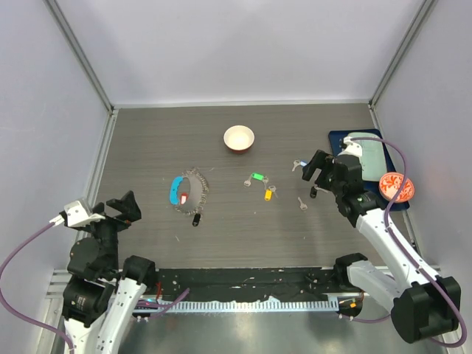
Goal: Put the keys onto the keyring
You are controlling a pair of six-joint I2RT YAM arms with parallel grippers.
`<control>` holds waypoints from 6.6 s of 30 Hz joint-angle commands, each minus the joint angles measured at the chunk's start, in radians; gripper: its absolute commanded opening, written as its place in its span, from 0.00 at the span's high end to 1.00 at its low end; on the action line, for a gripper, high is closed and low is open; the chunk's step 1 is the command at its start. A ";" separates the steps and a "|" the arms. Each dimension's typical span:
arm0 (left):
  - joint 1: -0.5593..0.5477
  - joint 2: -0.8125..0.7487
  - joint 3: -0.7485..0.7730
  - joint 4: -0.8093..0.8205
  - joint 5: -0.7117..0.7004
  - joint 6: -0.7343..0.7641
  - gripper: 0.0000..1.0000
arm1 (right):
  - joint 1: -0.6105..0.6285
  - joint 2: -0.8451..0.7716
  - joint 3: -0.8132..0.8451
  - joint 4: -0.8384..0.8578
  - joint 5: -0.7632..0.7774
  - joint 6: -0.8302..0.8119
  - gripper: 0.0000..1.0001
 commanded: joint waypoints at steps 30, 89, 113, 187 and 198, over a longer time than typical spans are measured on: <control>0.011 -0.026 -0.018 0.029 0.120 0.052 0.00 | -0.119 0.547 0.176 0.074 0.049 0.041 0.40; -0.056 -0.083 -0.019 0.026 0.158 0.069 0.00 | 0.067 0.920 0.748 -0.701 0.174 -0.711 0.51; -0.061 -0.064 -0.024 0.029 0.158 0.072 0.00 | 0.128 1.073 0.735 -0.681 0.251 -0.835 0.63; -0.188 0.953 0.149 0.760 1.296 0.127 0.22 | 0.357 0.121 -0.345 1.511 -0.860 -0.053 0.99; -0.246 0.969 0.076 0.828 1.401 0.144 0.51 | 0.389 0.213 -0.318 1.559 -0.933 -0.036 0.99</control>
